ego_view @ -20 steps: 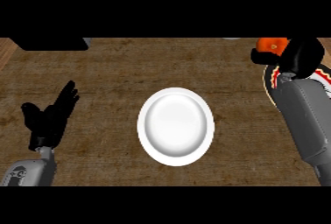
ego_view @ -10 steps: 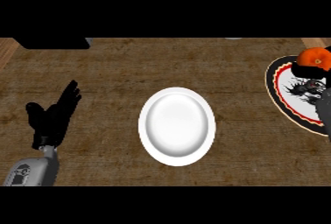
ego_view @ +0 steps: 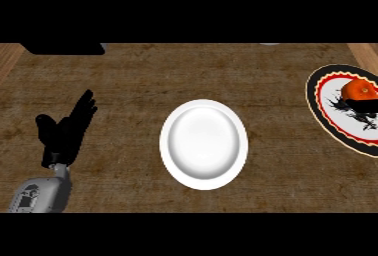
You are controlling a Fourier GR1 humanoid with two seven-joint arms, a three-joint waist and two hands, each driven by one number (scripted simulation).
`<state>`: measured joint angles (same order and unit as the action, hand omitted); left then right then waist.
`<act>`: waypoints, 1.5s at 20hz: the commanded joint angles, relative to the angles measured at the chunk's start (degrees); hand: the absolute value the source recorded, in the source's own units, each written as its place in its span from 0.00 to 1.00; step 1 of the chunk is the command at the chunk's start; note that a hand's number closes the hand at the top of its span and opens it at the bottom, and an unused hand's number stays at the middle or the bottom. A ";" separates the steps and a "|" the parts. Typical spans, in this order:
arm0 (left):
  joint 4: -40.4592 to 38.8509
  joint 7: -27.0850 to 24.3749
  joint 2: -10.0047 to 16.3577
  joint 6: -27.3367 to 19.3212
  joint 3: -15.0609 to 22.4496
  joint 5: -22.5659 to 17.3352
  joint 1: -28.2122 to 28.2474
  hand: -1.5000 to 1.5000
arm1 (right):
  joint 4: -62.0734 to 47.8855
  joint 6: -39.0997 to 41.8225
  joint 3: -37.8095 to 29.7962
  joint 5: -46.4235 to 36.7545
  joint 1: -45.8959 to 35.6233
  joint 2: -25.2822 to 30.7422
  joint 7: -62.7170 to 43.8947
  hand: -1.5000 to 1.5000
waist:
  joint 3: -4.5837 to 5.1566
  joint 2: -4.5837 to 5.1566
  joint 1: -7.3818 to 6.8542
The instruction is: Pick the squash from the plate and place it in the plate
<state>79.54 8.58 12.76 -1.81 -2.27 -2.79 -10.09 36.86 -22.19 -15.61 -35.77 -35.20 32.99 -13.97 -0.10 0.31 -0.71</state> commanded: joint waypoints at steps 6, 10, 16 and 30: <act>0.76 -0.98 0.20 1.58 -0.51 -0.33 2.42 0.50 | -0.52 -3.07 -3.58 4.49 -1.41 1.81 18.46 0.00 | 0.06 -0.23 0.23; 1.68 2.63 0.55 0.04 -0.92 0.17 -0.45 0.50 | 5.46 -1.83 -8.15 13.36 -0.86 -1.84 30.72 0.00 | -0.03 -0.38 0.81; 1.39 1.77 1.49 1.32 -2.66 -1.09 1.38 0.50 | 13.92 5.36 -14.00 24.26 0.81 -3.66 21.43 0.00 | 0.10 -0.72 1.88; 3.86 1.77 -3.49 -1.91 0.38 3.67 1.88 0.50 | 22.04 19.86 -18.46 37.83 13.80 0.22 21.16 0.00 | 0.09 -0.36 0.86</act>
<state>82.60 10.85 11.67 -1.42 -3.61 -1.60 -8.87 57.23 -5.51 -32.41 -1.03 -24.64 31.14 6.56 -0.01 -0.08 0.20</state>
